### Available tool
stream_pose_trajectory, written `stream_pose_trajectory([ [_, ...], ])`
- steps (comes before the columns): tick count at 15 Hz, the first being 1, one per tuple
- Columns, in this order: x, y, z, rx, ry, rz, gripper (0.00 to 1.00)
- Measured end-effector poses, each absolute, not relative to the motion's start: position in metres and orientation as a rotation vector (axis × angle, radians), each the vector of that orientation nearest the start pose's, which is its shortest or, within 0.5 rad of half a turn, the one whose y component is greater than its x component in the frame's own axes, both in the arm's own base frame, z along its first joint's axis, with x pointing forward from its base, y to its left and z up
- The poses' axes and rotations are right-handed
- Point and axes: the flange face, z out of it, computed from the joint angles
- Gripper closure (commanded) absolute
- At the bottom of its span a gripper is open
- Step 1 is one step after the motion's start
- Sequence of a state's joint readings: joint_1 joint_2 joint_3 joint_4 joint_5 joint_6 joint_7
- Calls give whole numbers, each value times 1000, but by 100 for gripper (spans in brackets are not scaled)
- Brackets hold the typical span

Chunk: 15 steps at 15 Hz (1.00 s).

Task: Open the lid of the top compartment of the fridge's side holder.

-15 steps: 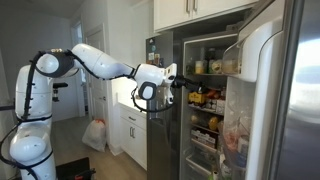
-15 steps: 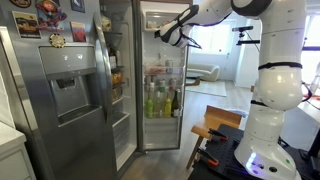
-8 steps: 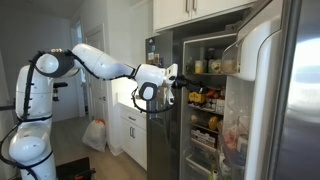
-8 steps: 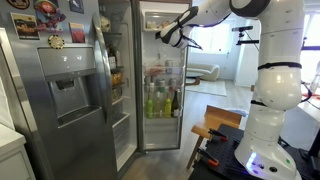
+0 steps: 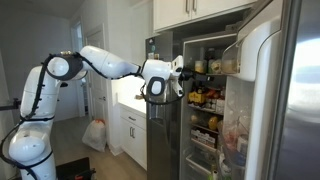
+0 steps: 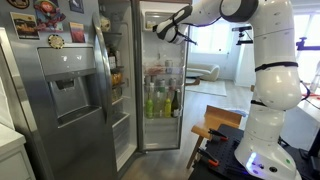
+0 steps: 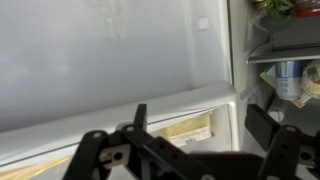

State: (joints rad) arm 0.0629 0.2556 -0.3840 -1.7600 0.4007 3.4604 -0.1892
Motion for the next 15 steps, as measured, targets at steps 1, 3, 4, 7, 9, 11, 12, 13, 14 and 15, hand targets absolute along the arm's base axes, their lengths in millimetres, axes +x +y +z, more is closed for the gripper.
stream_pose_trajectory([
  [1,617,-221,607,-2462,666,-2239,0],
  [3,625,-231,605,-2471,674,-2262,0],
  [4,629,-236,603,-2476,680,-2272,0],
  [7,639,-248,596,-2482,699,-2293,35],
  [9,644,-253,593,-2486,701,-2303,49],
  [11,648,-255,593,-2478,705,-2315,64],
  [12,649,-256,594,-2474,705,-2322,73],
  [13,650,-256,595,-2470,702,-2328,80],
  [14,651,-256,598,-2466,700,-2338,88],
  [15,651,-257,600,-2462,698,-2348,95],
])
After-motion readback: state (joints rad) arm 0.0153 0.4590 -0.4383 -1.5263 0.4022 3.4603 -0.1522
